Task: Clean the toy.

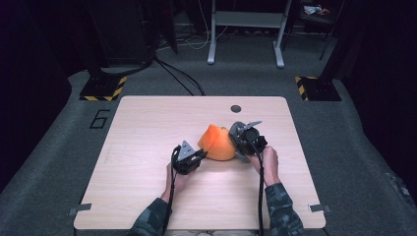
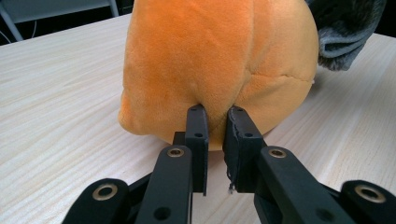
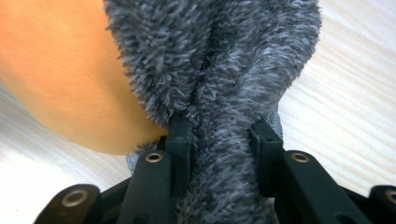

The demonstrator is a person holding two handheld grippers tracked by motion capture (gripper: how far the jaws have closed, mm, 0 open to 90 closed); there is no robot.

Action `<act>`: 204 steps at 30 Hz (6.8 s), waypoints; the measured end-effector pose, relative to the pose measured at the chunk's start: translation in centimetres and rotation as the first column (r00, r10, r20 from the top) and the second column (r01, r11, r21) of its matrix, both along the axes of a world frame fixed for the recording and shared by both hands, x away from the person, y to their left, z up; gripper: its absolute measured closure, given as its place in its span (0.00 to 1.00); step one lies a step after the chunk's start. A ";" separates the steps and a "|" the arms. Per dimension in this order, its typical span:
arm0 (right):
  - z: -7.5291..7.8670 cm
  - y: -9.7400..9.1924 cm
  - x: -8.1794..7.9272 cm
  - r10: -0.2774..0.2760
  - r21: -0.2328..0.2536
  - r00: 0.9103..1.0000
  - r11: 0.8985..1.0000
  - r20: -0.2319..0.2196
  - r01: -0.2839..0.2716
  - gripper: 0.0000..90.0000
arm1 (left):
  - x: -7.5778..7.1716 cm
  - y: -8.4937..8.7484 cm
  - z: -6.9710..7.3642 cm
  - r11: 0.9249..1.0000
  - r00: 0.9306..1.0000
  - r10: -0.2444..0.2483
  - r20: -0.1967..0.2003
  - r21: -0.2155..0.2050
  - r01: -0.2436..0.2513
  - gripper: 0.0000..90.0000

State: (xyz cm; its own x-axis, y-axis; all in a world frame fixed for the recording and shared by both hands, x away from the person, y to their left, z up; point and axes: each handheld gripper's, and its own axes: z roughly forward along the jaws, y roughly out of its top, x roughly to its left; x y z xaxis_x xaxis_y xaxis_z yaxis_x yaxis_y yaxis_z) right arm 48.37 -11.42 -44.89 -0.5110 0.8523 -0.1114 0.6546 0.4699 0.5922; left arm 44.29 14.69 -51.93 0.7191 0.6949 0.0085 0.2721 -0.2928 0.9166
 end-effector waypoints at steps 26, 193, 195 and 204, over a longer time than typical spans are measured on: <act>5.2 4.0 -1.6 0.129 0.006 0.984 0.991 0.127 -0.131 0.74 | -0.1 0.0 0.0 1.000 1.000 -0.002 0.000 -0.003 0.002 0.89; 5.2 4.3 -1.2 0.131 -0.027 0.987 0.991 0.089 -0.129 0.74 | -0.4 -0.8 -0.1 0.999 0.999 -0.031 0.030 0.027 0.030 0.96; 5.3 5.2 -1.2 0.163 -0.035 0.981 0.986 0.109 -0.160 0.74 | -0.4 -0.8 -0.1 0.999 0.999 -0.035 0.028 0.028 0.034 0.96; 4.5 5.7 -1.0 0.154 -0.038 0.984 0.988 0.088 -0.151 0.74 | -0.4 -0.7 -0.1 0.999 0.999 -0.038 0.030 0.031 0.037 0.96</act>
State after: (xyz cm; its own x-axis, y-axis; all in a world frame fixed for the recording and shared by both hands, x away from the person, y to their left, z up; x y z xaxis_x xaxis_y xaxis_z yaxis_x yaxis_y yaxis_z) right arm 47.42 -5.69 -40.38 -0.6213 0.7607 -0.1878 0.5187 0.5789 0.6292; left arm 43.86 13.94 -51.98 0.7435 0.6668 0.0515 0.2322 -0.3296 0.9151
